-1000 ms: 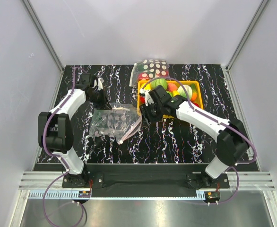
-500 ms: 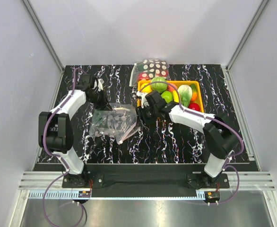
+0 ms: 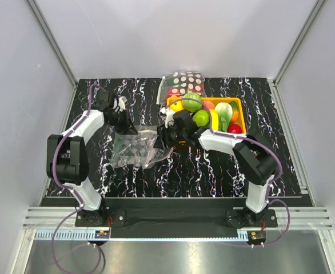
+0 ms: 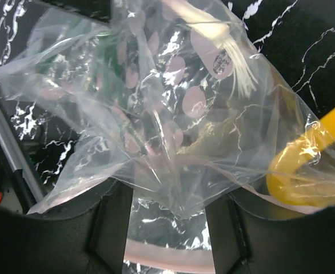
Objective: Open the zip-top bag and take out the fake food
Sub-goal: Adjust the zipper food storage bag at the center of the board.
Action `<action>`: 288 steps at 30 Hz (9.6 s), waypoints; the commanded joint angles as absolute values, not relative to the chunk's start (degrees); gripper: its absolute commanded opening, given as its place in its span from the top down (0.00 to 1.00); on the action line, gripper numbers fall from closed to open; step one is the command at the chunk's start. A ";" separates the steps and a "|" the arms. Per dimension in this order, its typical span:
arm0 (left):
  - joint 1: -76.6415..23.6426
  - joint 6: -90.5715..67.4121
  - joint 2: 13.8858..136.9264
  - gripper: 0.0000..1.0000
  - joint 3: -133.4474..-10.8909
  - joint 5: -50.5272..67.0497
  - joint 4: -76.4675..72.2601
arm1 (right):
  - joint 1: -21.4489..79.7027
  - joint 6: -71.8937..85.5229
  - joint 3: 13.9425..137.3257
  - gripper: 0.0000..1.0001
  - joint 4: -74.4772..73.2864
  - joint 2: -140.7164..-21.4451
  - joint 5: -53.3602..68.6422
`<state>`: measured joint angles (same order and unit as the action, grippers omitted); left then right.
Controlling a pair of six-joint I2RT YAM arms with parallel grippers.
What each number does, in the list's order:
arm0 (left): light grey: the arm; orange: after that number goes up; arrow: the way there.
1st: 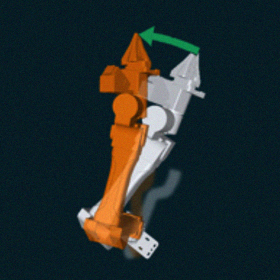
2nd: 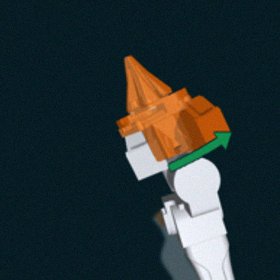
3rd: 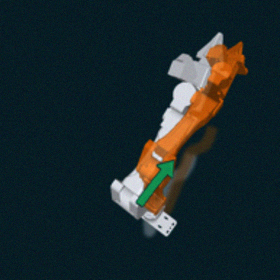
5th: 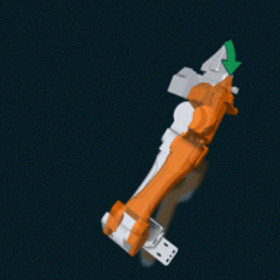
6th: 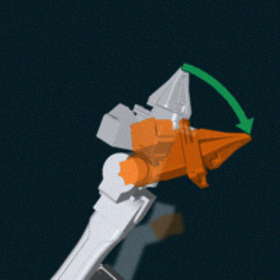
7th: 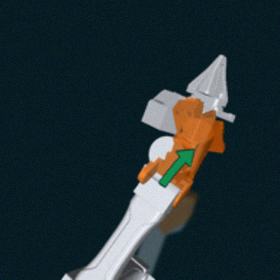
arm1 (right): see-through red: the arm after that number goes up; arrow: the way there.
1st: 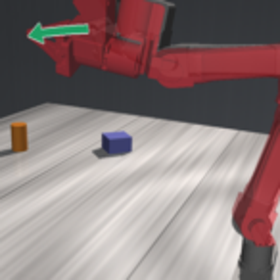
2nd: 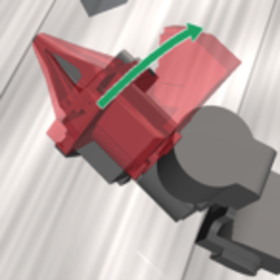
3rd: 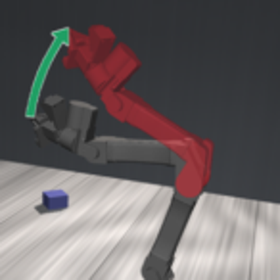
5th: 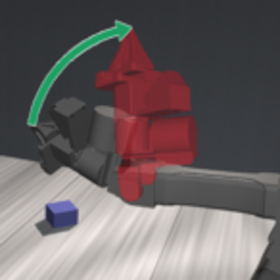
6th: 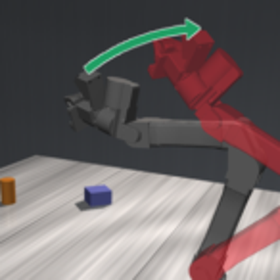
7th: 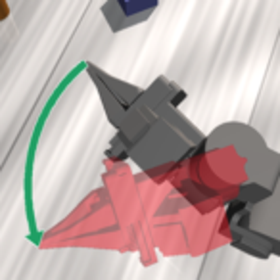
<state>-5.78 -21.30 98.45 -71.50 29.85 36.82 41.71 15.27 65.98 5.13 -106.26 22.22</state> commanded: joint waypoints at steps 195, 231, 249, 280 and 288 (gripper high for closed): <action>-14.33 -11.78 106.00 1.00 -63.99 26.71 29.19 | 48.08 1.40 79.54 0.45 0.44 -117.60 34.09; -18.63 -11.16 82.70 0.30 -59.76 24.96 37.88 | 40.52 10.46 79.46 0.43 -12.57 -104.94 19.78; -22.15 -11.16 92.11 1.00 -72.50 26.01 46.74 | 39.99 9.58 73.14 0.42 -14.85 -97.57 17.49; -21.53 -8.00 87.36 1.00 -79.28 48.95 49.40 | 43.41 1.94 76.29 0.39 -9.23 -102.04 20.56; -21.18 -6.24 91.32 1.00 -78.93 52.91 49.04 | 43.42 5.53 78.48 0.39 -4.57 -101.51 30.83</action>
